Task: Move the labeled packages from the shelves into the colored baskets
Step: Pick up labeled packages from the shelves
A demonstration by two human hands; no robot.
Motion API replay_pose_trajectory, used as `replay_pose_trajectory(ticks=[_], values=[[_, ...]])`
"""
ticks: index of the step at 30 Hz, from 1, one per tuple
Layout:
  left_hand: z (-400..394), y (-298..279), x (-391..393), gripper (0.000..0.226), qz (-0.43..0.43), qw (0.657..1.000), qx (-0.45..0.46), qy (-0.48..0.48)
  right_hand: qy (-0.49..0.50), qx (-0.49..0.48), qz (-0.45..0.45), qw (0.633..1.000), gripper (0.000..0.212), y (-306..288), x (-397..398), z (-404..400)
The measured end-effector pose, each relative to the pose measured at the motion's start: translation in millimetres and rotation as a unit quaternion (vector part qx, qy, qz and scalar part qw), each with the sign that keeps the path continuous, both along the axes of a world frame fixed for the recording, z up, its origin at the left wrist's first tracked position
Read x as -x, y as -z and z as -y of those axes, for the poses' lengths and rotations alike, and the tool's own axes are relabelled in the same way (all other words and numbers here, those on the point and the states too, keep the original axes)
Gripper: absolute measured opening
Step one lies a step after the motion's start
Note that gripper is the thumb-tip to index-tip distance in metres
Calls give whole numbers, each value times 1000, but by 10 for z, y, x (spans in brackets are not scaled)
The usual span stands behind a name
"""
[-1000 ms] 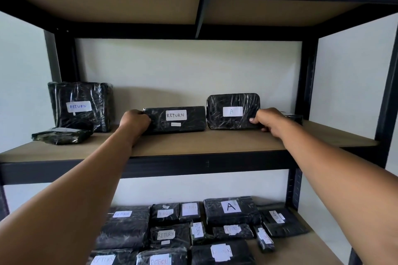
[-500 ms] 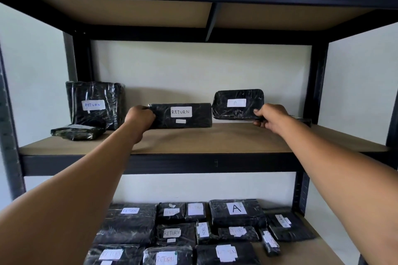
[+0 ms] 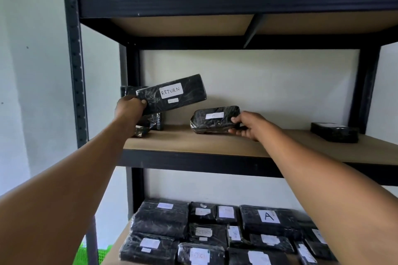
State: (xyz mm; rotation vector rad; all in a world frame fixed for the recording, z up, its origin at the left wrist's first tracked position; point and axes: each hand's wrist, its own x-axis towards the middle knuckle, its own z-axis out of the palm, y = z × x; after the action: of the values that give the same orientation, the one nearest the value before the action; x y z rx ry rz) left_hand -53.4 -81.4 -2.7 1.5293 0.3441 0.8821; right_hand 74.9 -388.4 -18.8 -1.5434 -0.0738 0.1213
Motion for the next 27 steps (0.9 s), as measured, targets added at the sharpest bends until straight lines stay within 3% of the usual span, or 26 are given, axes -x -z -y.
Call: replay_pose_trajectory(ticks=[3,7,13,17,27], values=[[-105,-20,113,13,21,1000,13,-2,-20,20,-4,1000,22,-16,146,-303],[-211,-52,192,16,35,999,17,6,-54,75,-18,996,3,-40,357,-576],[-234,-23,213,14,24,1000,12,9,-49,184,-8,982,20,-18,438,-805],[-198,-11,184,16,22,1000,10,16,-39,243,-4,969,15,-40,473,-796],[387,-95,-109,19,16,999,-25,38,67,224,58,971,14,-67,398,-94]])
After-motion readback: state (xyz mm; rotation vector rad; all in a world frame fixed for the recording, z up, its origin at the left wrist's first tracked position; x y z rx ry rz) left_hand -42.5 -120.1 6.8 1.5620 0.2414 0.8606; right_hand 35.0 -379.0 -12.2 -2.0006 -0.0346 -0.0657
